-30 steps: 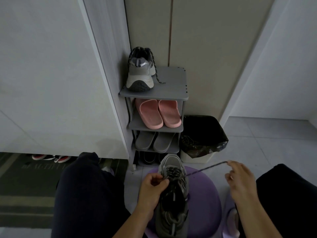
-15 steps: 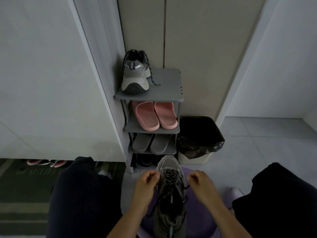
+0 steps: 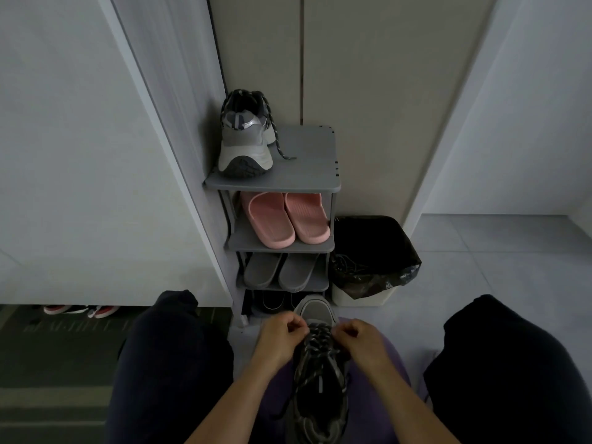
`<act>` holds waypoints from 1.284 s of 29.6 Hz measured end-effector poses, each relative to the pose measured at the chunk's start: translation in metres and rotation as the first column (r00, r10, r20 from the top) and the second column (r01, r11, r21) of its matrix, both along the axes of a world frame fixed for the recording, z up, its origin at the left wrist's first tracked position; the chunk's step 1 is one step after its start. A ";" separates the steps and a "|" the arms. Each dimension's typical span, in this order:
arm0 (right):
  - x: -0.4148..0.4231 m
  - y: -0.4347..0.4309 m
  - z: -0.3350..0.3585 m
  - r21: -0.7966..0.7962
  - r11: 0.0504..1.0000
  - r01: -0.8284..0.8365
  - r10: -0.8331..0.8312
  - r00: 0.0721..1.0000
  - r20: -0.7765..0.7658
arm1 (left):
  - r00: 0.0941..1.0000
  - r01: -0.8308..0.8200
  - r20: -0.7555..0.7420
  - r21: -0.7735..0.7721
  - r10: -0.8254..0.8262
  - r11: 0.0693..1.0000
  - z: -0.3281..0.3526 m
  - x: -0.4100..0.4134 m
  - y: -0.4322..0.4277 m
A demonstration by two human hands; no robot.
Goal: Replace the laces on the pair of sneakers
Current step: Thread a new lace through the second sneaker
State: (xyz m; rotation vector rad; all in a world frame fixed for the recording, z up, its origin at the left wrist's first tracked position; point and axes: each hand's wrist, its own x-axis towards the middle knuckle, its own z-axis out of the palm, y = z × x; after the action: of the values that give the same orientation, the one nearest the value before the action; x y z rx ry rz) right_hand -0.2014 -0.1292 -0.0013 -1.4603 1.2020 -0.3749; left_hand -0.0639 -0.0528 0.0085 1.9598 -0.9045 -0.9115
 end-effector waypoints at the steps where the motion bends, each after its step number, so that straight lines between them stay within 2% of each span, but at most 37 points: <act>1: 0.000 -0.001 0.000 0.003 1.000 -0.006 0.006 1.000 0.009 | 1.000 0.011 0.015 0.002 -0.011 1.000 0.000 0.000 0.000; 6: -0.001 0.003 0.000 0.060 0.998 0.011 -0.015 0.997 0.072 | 0.988 -0.091 -0.125 -0.013 0.089 0.996 -0.003 -0.004 0.002; 8: -0.002 0.003 0.001 0.057 0.998 0.008 -0.012 0.997 0.079 | 0.986 -0.080 -0.151 -0.017 0.077 0.997 -0.004 -0.002 0.002; 12: -0.002 0.002 0.004 0.060 0.998 -0.001 -0.003 0.997 0.072 | 1.000 0.030 -0.004 0.013 -0.030 0.999 -0.006 0.003 0.001; 17: 0.002 0.001 0.004 -0.024 0.995 -0.099 0.098 0.994 -0.042 | 0.997 -0.067 0.038 -0.055 0.070 0.996 -0.011 -0.004 0.003; 21: 0.003 0.005 -0.001 -0.025 0.999 0.031 -0.032 0.999 -0.026 | 0.980 -0.178 -0.099 -0.077 0.170 0.981 -0.010 -0.007 0.007; 24: 0.002 0.006 -0.005 0.068 0.990 0.124 -0.127 0.990 0.053 | 0.913 -0.301 -0.310 -0.069 0.266 0.951 -0.009 -0.009 0.008; 26: 0.000 0.005 -0.007 0.139 0.981 0.135 -0.147 0.985 0.084 | 0.870 -0.337 -0.399 -0.055 0.288 0.940 -0.009 -0.009 0.008; 30: -0.003 0.001 -0.004 0.225 0.974 0.029 -0.066 0.985 0.161 | 0.943 -0.192 -0.285 -0.047 0.171 0.980 -0.010 -0.001 0.009; 33: -0.001 0.002 0.000 0.167 0.984 -0.064 0.039 0.988 0.150 | 0.988 -0.096 -0.124 -0.038 0.090 0.995 -0.011 0.000 0.010; 36: 0.001 0.006 -0.002 0.113 0.993 -0.041 0.029 0.994 0.108 | 0.996 -0.077 0.039 -0.049 0.079 0.996 -0.013 -0.004 0.010; 38: 0.000 0.008 -0.004 0.137 0.991 0.012 -0.027 0.993 0.112 | 0.994 -0.100 0.039 -0.055 0.102 0.993 -0.012 -0.008 0.013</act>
State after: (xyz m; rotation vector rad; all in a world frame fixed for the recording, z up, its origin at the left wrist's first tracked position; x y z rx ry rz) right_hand -0.2011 -0.1207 -0.0052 -1.2937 1.1289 -0.3772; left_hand -0.0724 -0.0396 -0.0035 1.9664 -0.8364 -0.7841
